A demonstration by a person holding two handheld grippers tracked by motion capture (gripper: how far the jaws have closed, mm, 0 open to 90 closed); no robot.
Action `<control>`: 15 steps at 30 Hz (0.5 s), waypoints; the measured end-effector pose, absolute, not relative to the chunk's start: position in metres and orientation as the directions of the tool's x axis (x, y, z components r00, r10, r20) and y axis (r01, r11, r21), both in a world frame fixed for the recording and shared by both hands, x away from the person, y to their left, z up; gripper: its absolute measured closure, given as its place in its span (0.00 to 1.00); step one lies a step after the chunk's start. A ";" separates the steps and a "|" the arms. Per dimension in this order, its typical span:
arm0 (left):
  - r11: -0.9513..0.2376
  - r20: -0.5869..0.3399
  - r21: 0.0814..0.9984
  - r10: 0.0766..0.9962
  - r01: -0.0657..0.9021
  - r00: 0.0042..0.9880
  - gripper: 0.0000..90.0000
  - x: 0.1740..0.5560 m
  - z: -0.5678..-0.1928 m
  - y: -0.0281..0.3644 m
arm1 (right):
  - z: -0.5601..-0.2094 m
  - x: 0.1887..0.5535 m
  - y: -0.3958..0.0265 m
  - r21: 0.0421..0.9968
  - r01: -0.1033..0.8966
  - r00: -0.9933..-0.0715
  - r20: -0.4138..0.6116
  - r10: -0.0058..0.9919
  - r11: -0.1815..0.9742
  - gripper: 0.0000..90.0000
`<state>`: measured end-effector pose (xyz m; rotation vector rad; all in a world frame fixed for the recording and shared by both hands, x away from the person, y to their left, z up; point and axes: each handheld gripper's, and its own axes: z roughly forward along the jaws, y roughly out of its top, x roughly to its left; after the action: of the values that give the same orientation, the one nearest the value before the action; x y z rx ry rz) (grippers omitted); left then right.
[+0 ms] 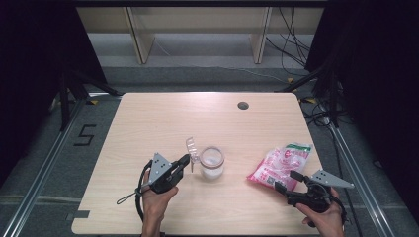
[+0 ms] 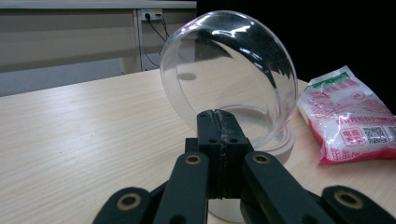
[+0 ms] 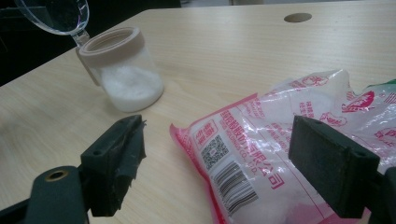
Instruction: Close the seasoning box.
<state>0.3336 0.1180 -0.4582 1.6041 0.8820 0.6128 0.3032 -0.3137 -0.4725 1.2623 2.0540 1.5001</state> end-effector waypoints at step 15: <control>-0.077 -0.061 0.976 0.802 0.205 0.594 0.98 0.336 -0.457 0.113 | -0.473 0.304 -0.314 0.882 0.466 -0.579 0.239 0.779 0.076 0.22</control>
<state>0.3364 0.1130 -0.4574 1.6089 0.8614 0.6126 0.3039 -0.3138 -0.4729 1.2458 2.0630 1.5044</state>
